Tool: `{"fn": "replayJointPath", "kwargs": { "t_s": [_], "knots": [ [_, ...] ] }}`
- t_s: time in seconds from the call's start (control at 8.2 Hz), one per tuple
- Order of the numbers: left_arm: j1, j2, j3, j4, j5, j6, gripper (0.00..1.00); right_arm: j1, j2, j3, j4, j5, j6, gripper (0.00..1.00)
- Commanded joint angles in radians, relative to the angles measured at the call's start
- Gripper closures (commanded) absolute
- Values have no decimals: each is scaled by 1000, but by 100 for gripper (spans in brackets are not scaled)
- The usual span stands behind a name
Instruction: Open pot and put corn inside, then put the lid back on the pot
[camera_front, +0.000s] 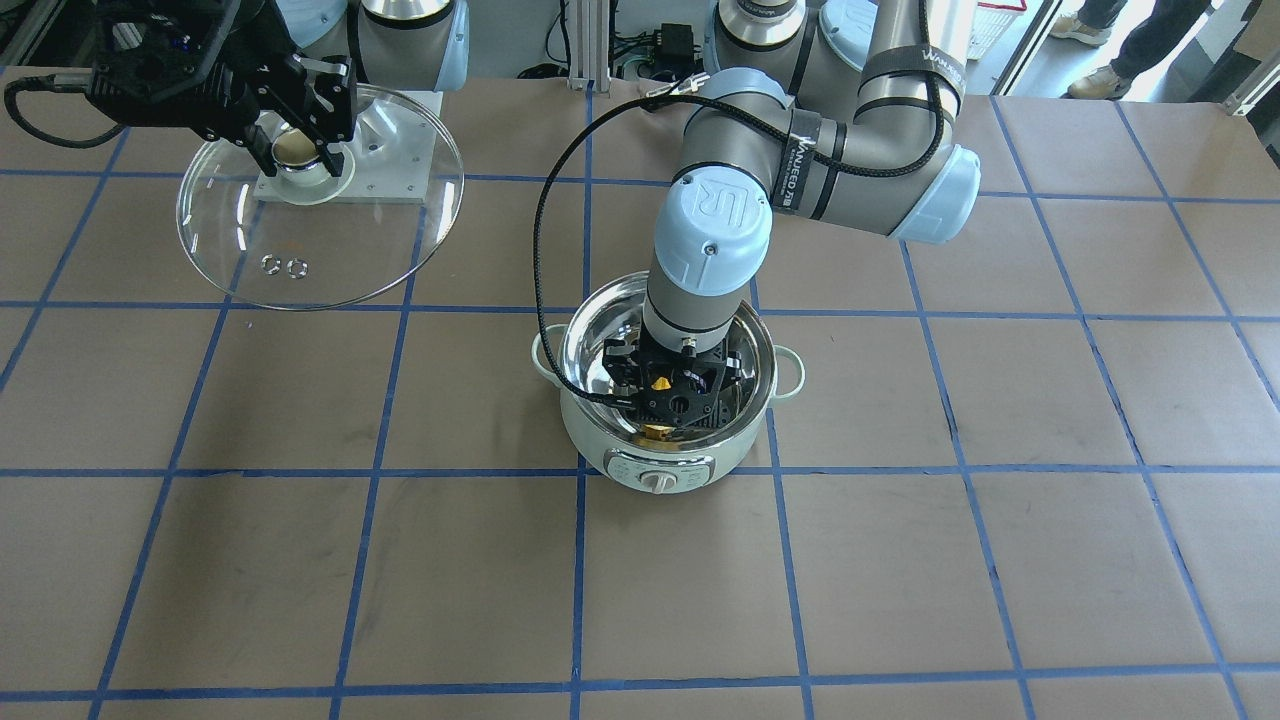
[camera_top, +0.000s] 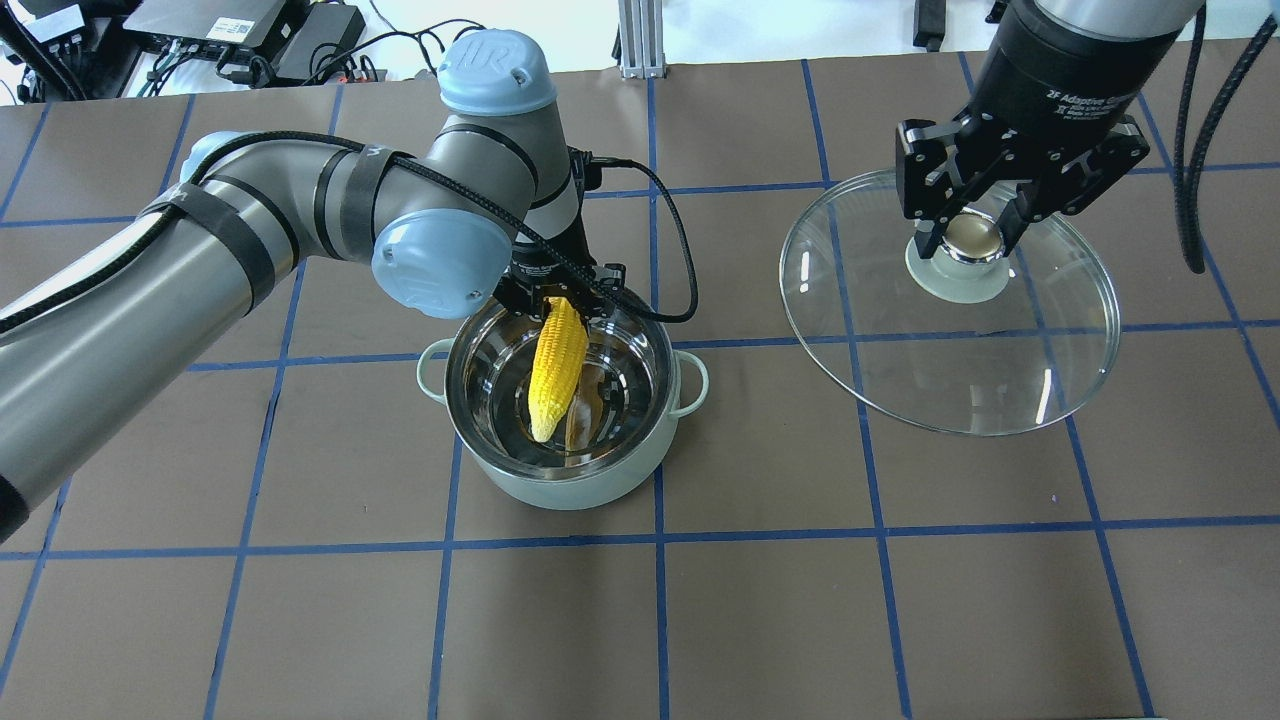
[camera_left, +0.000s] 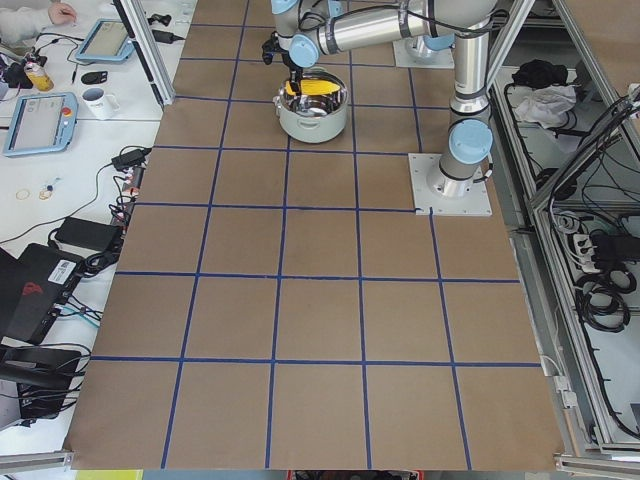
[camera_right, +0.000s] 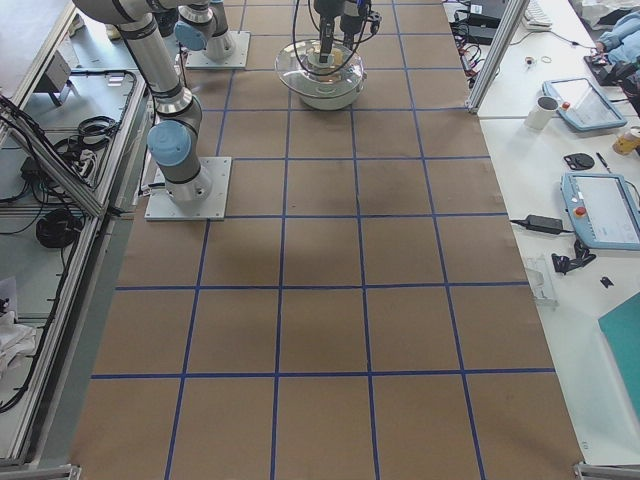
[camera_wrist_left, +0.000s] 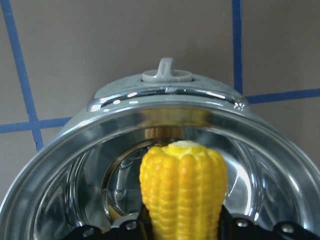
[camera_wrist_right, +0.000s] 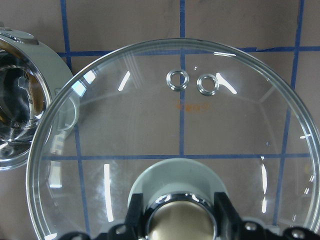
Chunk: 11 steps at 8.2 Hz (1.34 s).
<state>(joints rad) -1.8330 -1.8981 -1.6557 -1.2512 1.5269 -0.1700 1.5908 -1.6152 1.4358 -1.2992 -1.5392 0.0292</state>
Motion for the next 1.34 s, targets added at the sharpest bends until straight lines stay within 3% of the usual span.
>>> {"fn": "replayJointPath", "kwargs": {
  "t_s": [0.0, 0.49, 0.98, 1.22],
  "knots": [
    [0, -1, -4, -4, 7, 0, 0, 0, 0, 0, 1, 2, 0, 97],
    [18, 14, 22, -123, 35, -2, 0, 0, 0, 0, 5, 2, 3, 97],
    [125, 56, 224, -238, 24, 35, 0, 0, 0, 2, 5, 2, 2, 97],
    [217, 89, 275, -304, 25, 176, 0, 2, 0, 2, 3, 2, 3, 97]
  ]
}}
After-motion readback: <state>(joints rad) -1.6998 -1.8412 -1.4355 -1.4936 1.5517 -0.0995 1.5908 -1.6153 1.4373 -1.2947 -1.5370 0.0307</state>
